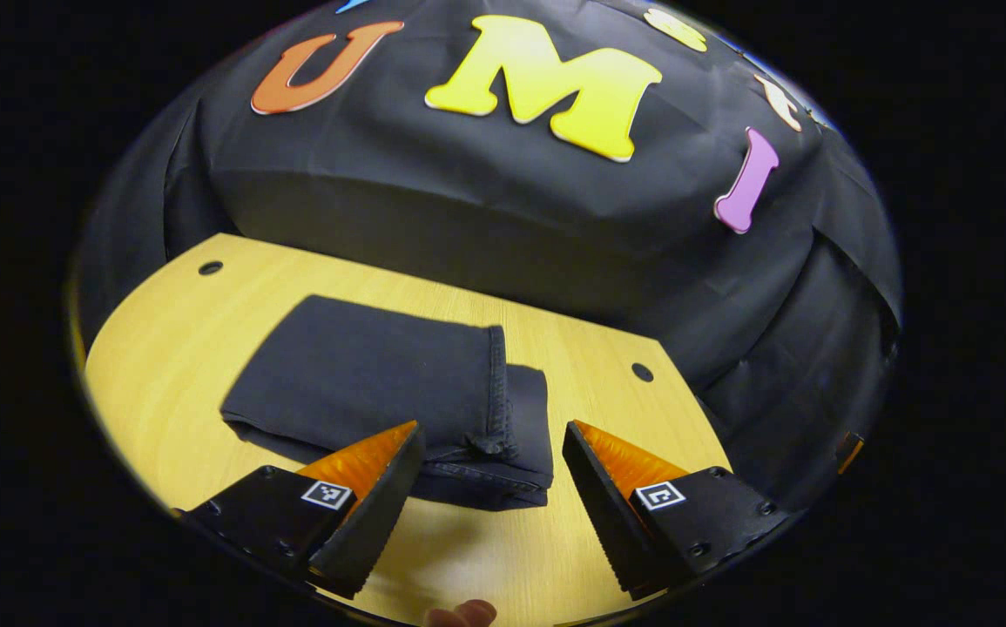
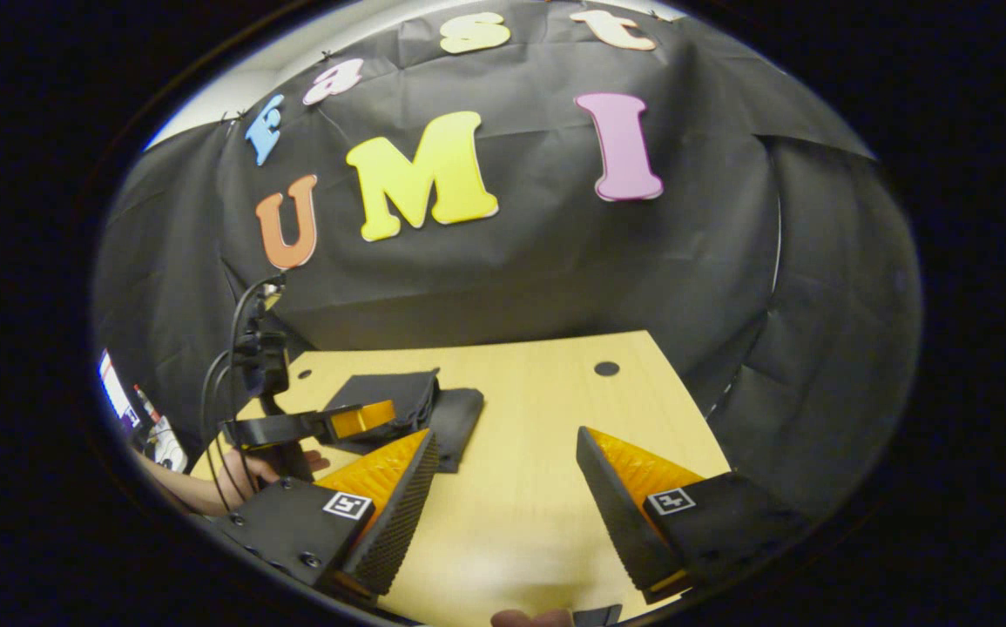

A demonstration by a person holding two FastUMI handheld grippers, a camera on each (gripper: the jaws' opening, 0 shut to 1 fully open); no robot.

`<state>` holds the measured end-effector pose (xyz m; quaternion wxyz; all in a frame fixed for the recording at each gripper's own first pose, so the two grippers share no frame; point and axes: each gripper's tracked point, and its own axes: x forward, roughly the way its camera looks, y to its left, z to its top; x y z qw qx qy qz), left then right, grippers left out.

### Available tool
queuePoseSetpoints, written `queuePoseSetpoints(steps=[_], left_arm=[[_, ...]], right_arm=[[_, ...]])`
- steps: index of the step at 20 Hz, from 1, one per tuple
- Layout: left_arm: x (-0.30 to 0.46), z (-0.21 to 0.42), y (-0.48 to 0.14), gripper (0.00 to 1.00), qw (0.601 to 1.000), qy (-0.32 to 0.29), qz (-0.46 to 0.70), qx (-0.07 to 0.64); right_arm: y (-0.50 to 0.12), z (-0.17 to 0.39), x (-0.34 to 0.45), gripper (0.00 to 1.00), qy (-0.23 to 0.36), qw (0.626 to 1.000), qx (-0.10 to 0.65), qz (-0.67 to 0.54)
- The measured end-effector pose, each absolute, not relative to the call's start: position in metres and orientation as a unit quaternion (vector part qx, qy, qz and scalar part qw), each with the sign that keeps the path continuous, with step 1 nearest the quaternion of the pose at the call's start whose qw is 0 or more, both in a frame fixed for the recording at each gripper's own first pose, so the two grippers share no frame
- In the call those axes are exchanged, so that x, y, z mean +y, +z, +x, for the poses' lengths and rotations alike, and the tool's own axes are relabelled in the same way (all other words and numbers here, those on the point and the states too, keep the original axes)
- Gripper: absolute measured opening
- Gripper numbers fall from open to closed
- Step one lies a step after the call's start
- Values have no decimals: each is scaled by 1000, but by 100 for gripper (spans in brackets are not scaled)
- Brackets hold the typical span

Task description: Grasp the waist and the cuffs of the jeans and fold them to make the two legs overlap; first hold the waist and fold one-third of the jeans toward the cuffs, then hold the cuffs and fold the remaining one-third in the same direction to finish folding.

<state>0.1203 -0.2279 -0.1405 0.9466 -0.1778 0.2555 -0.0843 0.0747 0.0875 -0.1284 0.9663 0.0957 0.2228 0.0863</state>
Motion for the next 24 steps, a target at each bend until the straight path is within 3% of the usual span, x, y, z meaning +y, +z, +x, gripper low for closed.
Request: queuePoseSetpoints(steps=[9, 10, 11, 12, 16, 20, 22, 23, 24], left_arm=[[-69, 80, 43, 98, 997, 2, -67, 42], [-56, 73, 63, 100, 998, 14, -56, 21], [-45, 62, 76, 100, 998, 23, -49, 10], [-35, 51, 85, 98, 999, 30, -41, -1], [-11, 26, 89, 97, 999, 37, -38, 1], [-5, 10, 86, 98, 997, 30, -65, 10], [3, 5, 85, 98, 997, 32, -62, 13], [8, 3, 85, 98, 997, 34, -62, 15], [11, 1, 84, 98, 997, 33, -66, 15]], right_arm=[[-84, 115, 116, 99, 132, 985, 111, 30], [-77, 117, 120, 93, 140, 985, 96, 24], [-72, 120, 122, 98, 141, 986, 82, 20], [-69, 126, 125, 93, 138, 988, 69, 18], [-56, 135, 128, 97, 114, 993, 32, 19], [-52, 134, 128, 93, 96, 995, 21, 16], [-53, 133, 130, 97, 96, 995, 24, 13], [-55, 131, 131, 93, 97, 995, 28, 11], [-55, 130, 131, 96, 95, 995, 28, 8]])
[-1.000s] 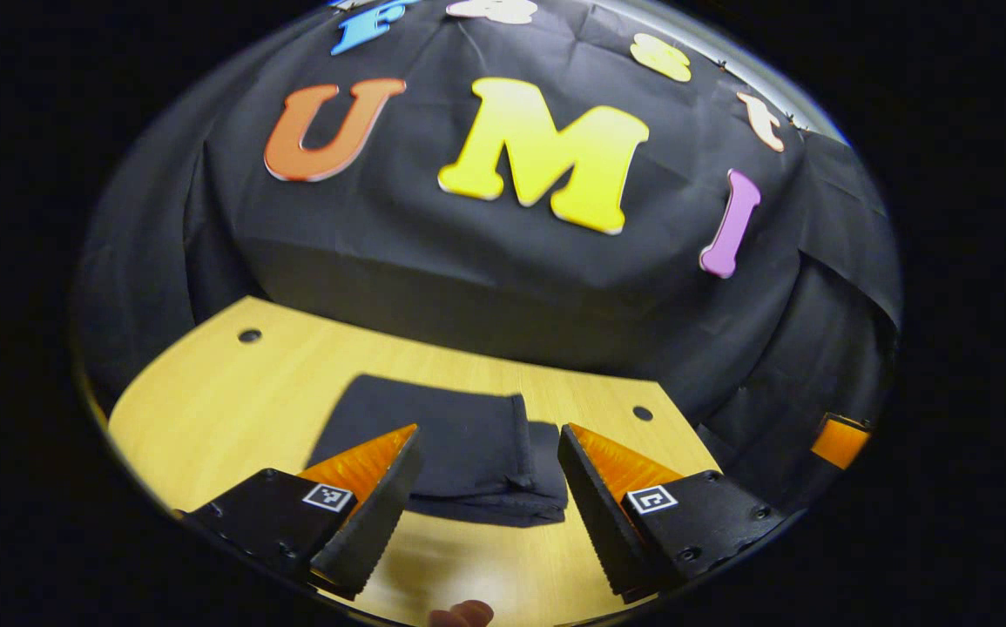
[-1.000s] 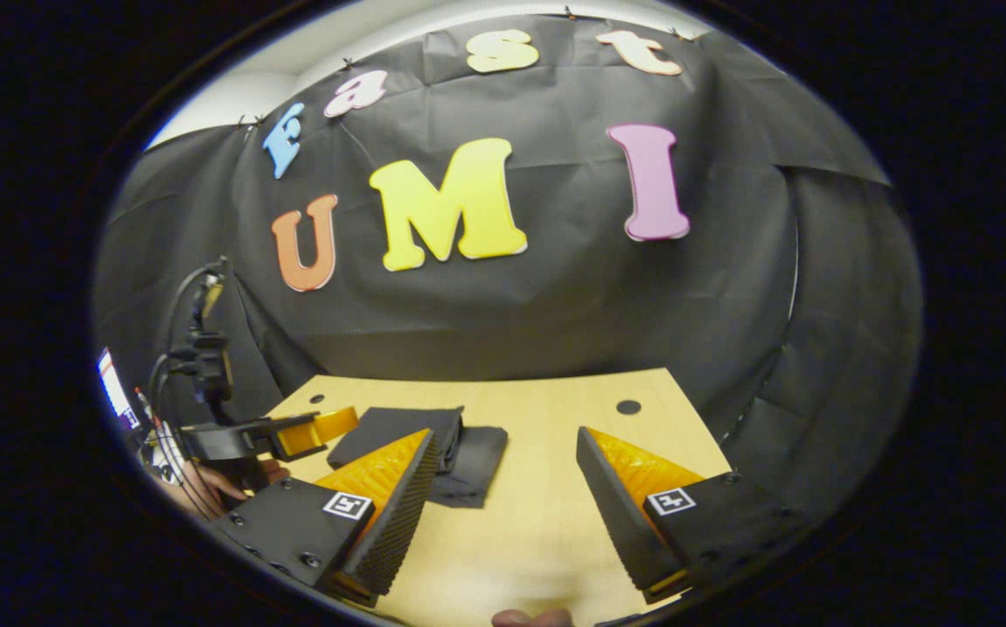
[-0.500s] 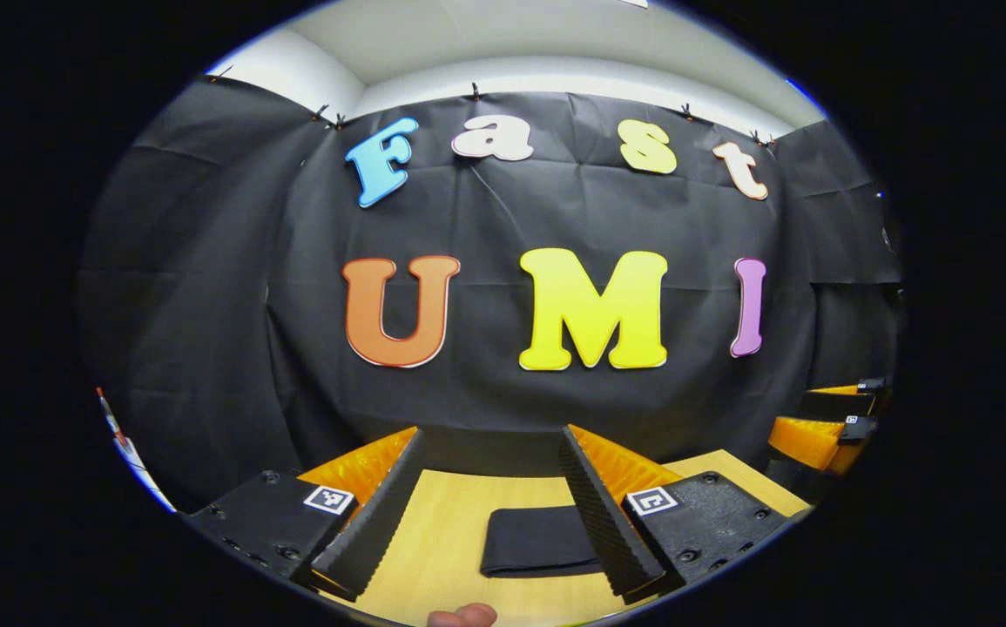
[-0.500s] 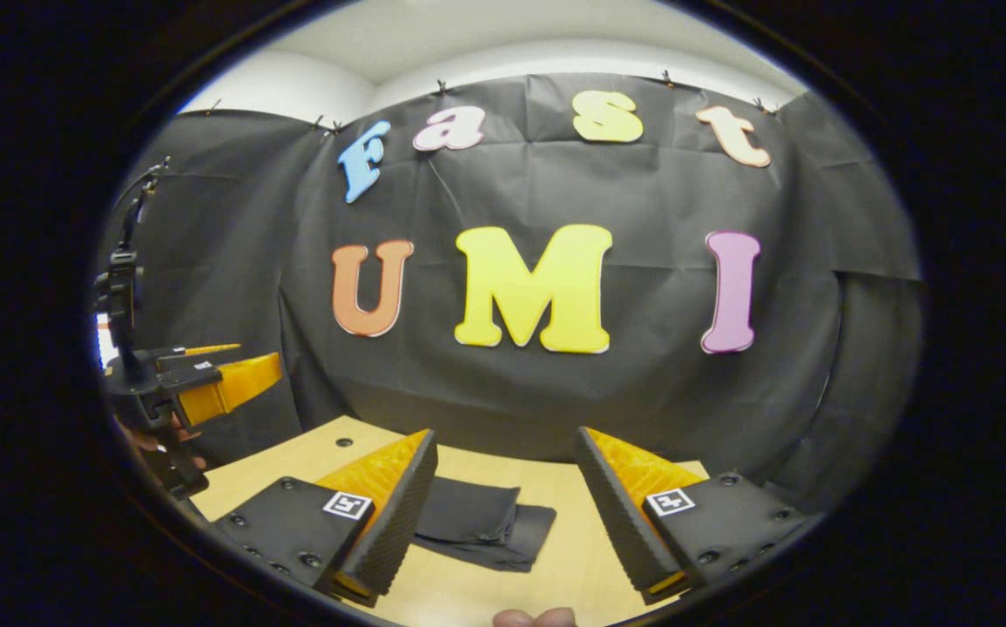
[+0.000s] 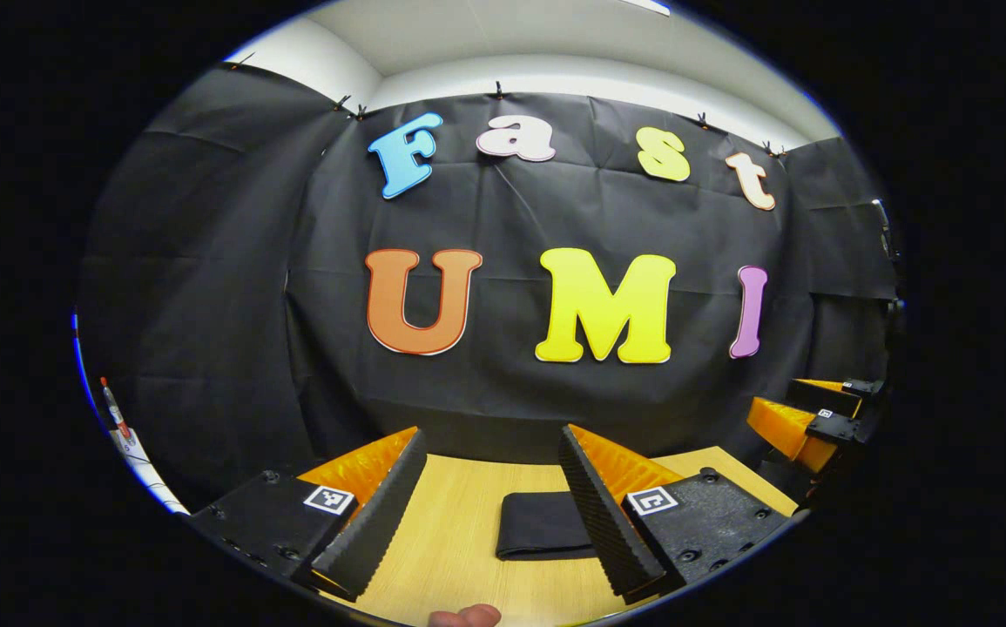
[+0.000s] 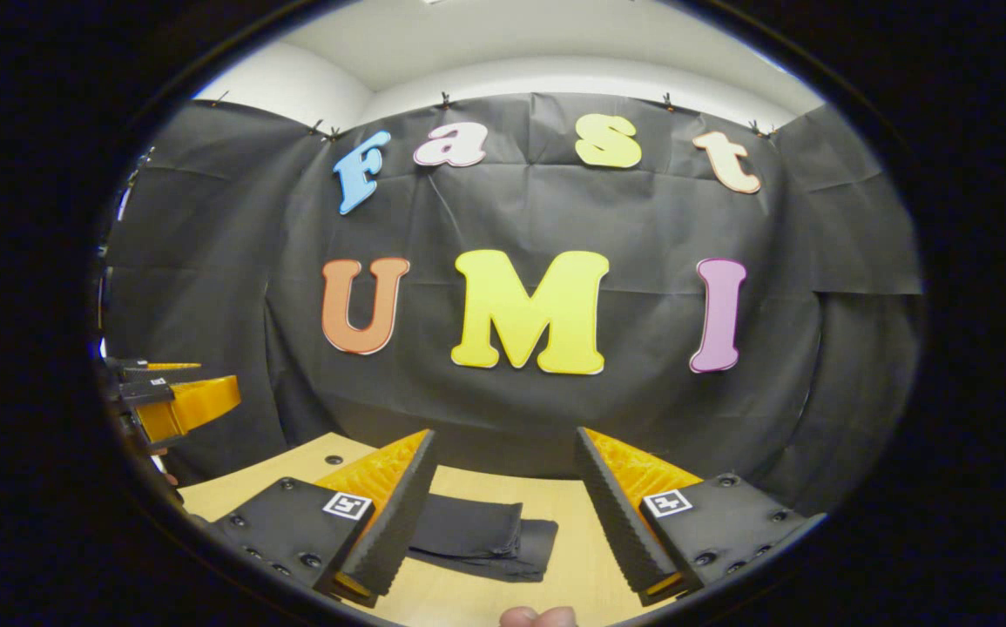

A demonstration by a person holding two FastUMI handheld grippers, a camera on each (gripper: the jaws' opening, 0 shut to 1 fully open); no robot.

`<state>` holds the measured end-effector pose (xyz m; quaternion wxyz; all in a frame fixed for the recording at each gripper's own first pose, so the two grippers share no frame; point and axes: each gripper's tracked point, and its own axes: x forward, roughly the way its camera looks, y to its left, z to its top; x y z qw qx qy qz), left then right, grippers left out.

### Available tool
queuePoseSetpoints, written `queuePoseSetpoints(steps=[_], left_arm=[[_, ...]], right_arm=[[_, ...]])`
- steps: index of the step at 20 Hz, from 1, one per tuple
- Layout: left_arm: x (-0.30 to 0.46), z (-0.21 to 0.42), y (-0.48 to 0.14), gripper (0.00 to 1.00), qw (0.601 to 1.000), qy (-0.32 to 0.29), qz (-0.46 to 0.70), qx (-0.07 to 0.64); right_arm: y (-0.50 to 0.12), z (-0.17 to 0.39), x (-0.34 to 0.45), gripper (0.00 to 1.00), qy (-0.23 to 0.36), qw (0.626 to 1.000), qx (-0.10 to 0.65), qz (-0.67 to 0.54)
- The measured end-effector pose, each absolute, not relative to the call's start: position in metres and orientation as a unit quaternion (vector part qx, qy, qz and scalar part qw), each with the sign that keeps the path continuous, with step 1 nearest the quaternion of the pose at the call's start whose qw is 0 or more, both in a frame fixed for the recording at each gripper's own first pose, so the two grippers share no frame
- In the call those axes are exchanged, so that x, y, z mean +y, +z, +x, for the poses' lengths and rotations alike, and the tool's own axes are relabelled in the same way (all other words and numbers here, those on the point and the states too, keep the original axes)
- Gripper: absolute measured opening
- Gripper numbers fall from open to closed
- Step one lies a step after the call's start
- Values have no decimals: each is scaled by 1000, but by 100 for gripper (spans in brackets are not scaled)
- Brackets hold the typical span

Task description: Grasp the waist and the cuffs of the jeans and fold them to make the two legs overlap; first hold the waist and fold one-third of the jeans toward the cuffs, then hold the cuffs and fold the remaining one-third in the same direction to finish folding.

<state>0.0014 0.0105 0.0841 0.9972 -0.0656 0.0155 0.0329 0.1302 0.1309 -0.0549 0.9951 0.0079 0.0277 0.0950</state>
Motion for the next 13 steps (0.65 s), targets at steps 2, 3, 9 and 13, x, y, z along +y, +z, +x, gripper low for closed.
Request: queuePoseSetpoints(steps=[2, 3, 9, 13], left_arm=[[17, -2, 88, 98, 997, 32, -67, 12], [20, -1, 88, 98, 997, 34, -66, 10], [26, -2, 86, 98, 997, 31, -75, 12], [27, -2, 87, 98, 997, 32, -73, 12]], right_arm=[[-54, 131, 130, 93, 91, 996, 25, 5], [-55, 130, 132, 93, 91, 995, 27, 7], [-56, 127, 133, 93, 95, 995, 32, -1], [-57, 126, 133, 93, 95, 995, 34, -2]])
